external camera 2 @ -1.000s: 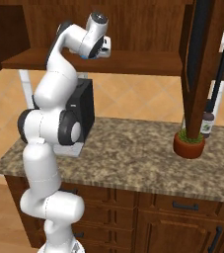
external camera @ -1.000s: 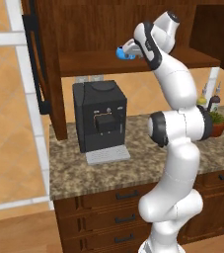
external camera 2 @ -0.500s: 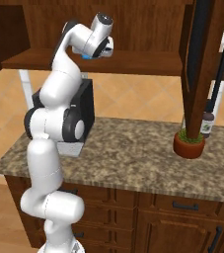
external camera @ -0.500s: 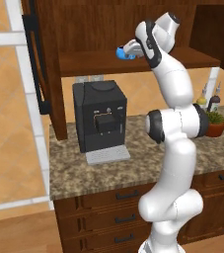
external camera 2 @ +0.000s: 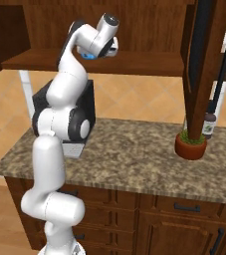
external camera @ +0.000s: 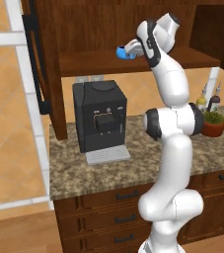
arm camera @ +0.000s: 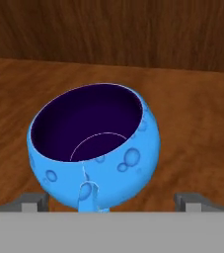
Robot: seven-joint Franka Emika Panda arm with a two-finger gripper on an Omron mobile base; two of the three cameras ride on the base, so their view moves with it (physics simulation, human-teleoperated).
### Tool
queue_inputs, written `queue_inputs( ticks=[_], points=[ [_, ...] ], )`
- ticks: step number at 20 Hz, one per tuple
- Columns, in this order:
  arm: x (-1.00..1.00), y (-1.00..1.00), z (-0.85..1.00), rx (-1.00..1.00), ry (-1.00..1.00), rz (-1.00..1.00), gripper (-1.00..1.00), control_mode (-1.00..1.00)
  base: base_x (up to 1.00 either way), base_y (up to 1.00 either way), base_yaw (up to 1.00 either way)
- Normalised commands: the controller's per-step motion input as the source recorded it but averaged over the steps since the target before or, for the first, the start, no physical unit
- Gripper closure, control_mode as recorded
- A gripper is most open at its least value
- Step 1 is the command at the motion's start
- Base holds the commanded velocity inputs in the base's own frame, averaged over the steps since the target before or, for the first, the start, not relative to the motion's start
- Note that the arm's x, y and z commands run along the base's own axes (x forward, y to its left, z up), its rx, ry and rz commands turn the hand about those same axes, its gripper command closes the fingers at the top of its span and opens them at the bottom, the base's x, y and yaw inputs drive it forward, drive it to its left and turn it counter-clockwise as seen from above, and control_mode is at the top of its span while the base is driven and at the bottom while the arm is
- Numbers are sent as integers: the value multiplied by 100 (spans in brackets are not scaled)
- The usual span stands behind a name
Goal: Gather all objects into one cabinet and sort the glasses and bowls to opposite sides.
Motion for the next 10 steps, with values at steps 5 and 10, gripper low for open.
queue_inputs(
  ticks=[5, 10],
  points=[
    [0, -2, 0, -1, 0, 0, 100, -100, 0, 0, 0],
    [0, 3, 0, -2, 0, 0, 100, -100, 0, 0, 0]
  ],
)
